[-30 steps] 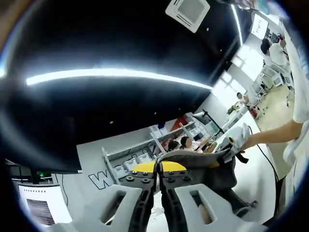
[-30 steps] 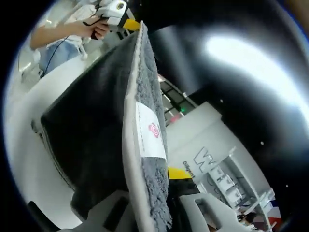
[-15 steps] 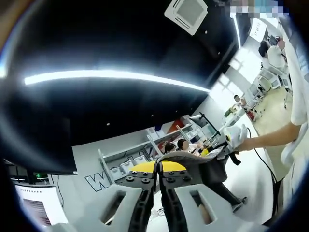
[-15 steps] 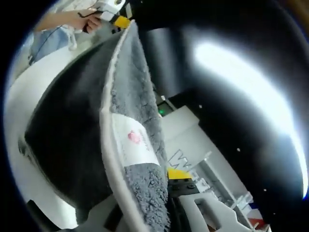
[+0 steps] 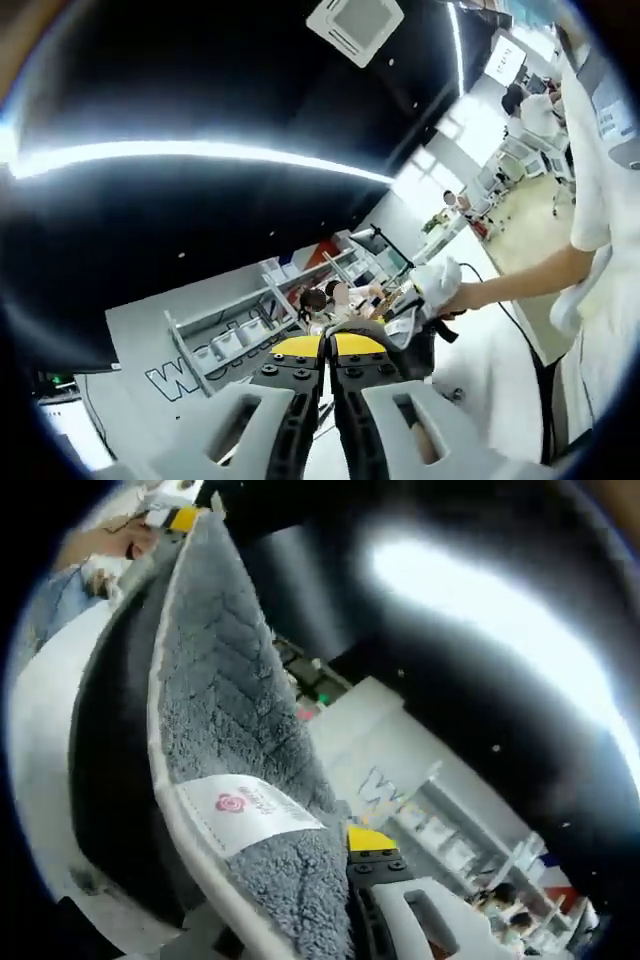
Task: Open the folded towel by lifting each exposed corner and separating the folded layers until the towel lies flat within the target outline without major curled edges
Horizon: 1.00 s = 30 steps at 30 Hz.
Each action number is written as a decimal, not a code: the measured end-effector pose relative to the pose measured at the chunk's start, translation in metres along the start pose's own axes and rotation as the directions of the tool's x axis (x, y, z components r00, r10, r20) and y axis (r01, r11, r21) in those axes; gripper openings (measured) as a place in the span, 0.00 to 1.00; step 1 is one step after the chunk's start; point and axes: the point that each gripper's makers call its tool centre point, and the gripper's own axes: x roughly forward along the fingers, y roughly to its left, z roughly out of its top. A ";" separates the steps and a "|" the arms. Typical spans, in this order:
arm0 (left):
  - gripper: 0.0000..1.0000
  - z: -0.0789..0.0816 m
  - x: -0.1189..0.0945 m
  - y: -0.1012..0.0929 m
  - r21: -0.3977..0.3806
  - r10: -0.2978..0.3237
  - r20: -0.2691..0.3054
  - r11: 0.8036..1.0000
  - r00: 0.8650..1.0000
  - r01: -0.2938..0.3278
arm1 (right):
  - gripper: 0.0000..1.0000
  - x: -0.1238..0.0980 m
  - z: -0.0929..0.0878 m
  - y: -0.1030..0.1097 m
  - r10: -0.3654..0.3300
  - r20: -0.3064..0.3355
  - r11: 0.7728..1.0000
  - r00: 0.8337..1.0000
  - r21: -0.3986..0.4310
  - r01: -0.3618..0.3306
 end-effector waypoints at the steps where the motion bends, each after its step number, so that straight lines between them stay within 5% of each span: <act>1: 0.01 -0.003 0.005 -0.013 -0.027 -0.050 -0.019 0.998 0.999 0.050 | 0.00 0.006 -0.022 0.024 0.109 -0.065 0.994 0.992 0.004 -0.109; 3: 0.01 -0.007 0.008 -0.017 -0.003 -0.057 -0.037 0.998 0.998 0.057 | 0.00 0.009 -0.029 0.033 0.147 -0.073 0.988 0.986 0.068 -0.142; 4: 0.01 -0.011 0.010 -0.022 0.038 -0.065 -0.065 0.997 0.996 0.067 | 0.00 0.009 -0.049 0.053 0.243 -0.133 0.958 0.961 0.190 -0.216; 6: 0.01 -0.017 0.013 -0.028 0.081 -0.077 -0.100 0.993 0.992 0.085 | 0.00 0.010 -0.051 0.054 0.245 -0.138 0.954 0.960 0.212 -0.213; 7: 0.01 -0.020 0.016 -0.037 0.080 -0.105 -0.110 0.990 0.988 0.114 | 0.00 0.010 -0.060 0.061 0.276 -0.167 0.944 0.947 0.233 -0.234; 9: 0.01 -0.021 0.017 -0.040 0.083 -0.112 -0.113 0.989 0.987 0.122 | 0.00 0.010 -0.059 0.061 0.272 -0.163 0.946 0.948 0.223 -0.233; 13: 0.01 -0.029 0.021 -0.059 0.088 -0.180 -0.159 0.977 0.971 0.195 | 0.00 0.008 -0.060 0.065 0.278 -0.218 0.961 0.936 0.069 -0.269; 16: 0.01 -0.035 0.024 -0.069 0.066 -0.212 -0.187 0.971 0.959 0.228 | 0.13 0.003 -0.055 0.081 0.322 -0.287 0.939 0.902 -0.026 -0.343; 18: 0.01 -0.038 0.024 -0.074 0.069 -0.230 -0.197 0.966 0.953 0.247 | 0.17 0.005 -0.052 0.079 0.298 -0.278 0.954 0.913 0.041 -0.298; 21: 0.01 -0.044 0.025 -0.085 0.058 -0.271 -0.220 0.955 0.937 0.290 | 0.24 0.006 -0.040 0.091 0.365 -0.216 0.929 0.906 0.149 -0.339; 24: 0.01 -0.050 0.026 -0.088 0.052 -0.284 -0.237 0.951 0.929 0.304 | 0.33 0.003 -0.045 0.099 0.389 -0.249 0.921 0.887 0.080 -0.381; 30: 0.02 -0.054 0.028 -0.088 0.050 -0.291 -0.244 0.949 0.925 0.312 | 0.36 -0.007 -0.055 0.120 0.464 -0.274 0.884 0.842 0.091 -0.458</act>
